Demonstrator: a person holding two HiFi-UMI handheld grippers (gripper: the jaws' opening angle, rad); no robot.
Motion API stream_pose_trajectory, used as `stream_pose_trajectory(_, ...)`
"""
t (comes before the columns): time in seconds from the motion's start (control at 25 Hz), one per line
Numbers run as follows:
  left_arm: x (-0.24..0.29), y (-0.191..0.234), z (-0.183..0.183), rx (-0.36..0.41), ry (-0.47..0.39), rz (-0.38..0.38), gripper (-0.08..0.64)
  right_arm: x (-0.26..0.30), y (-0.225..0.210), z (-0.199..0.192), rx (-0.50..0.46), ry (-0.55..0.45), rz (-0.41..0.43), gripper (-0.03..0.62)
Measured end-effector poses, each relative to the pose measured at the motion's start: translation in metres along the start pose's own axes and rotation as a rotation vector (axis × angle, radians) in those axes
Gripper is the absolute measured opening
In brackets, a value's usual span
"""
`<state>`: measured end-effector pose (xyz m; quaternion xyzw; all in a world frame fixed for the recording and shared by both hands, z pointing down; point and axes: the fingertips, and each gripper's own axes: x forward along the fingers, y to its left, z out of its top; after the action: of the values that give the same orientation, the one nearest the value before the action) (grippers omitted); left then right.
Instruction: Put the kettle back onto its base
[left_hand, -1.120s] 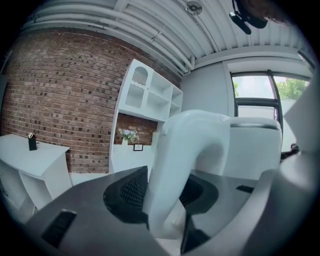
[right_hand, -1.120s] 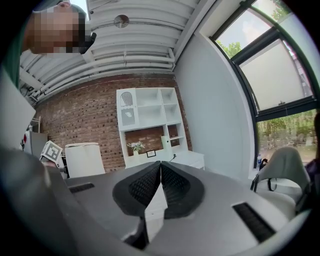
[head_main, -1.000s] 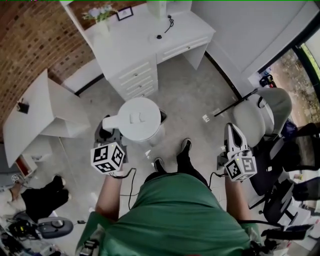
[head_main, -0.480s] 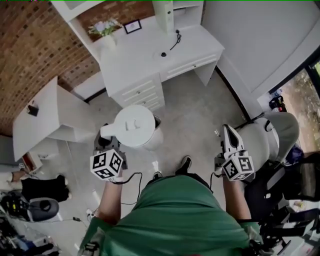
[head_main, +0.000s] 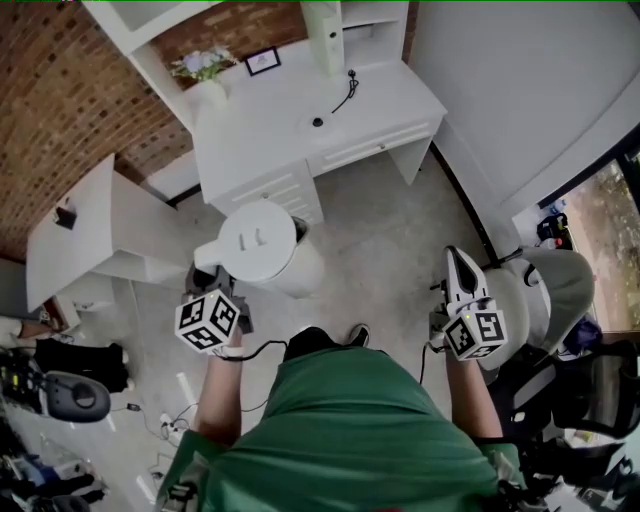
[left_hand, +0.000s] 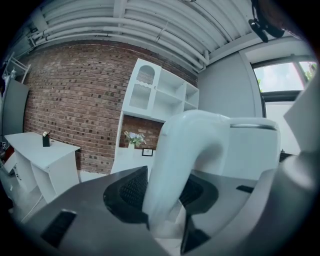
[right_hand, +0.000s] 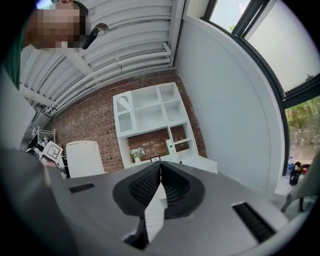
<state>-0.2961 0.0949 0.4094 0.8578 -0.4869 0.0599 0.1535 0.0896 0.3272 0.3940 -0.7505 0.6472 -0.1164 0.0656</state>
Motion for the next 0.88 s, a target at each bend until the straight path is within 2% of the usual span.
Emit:
stream_pose_trajectory(0.2,0.022,-0.018,0.001,-0.001,0.016,0.002,0.164,0.008,-0.029,0.005,0.014,0.000,-0.015,0.021)
stream_pose_trajectory(0.48,0.062,-0.023,0.008,0.003,0.007,0.018,0.164,0.032,-0.049,0.002,0.026,0.019,-0.033,0.021)
stream_pose_trajectory(0.88,0.162,-0.022,0.023,0.006,-0.010,-0.003,0.164,0.106,-0.086,0.011,0.006,0.041,-0.090,0.021)
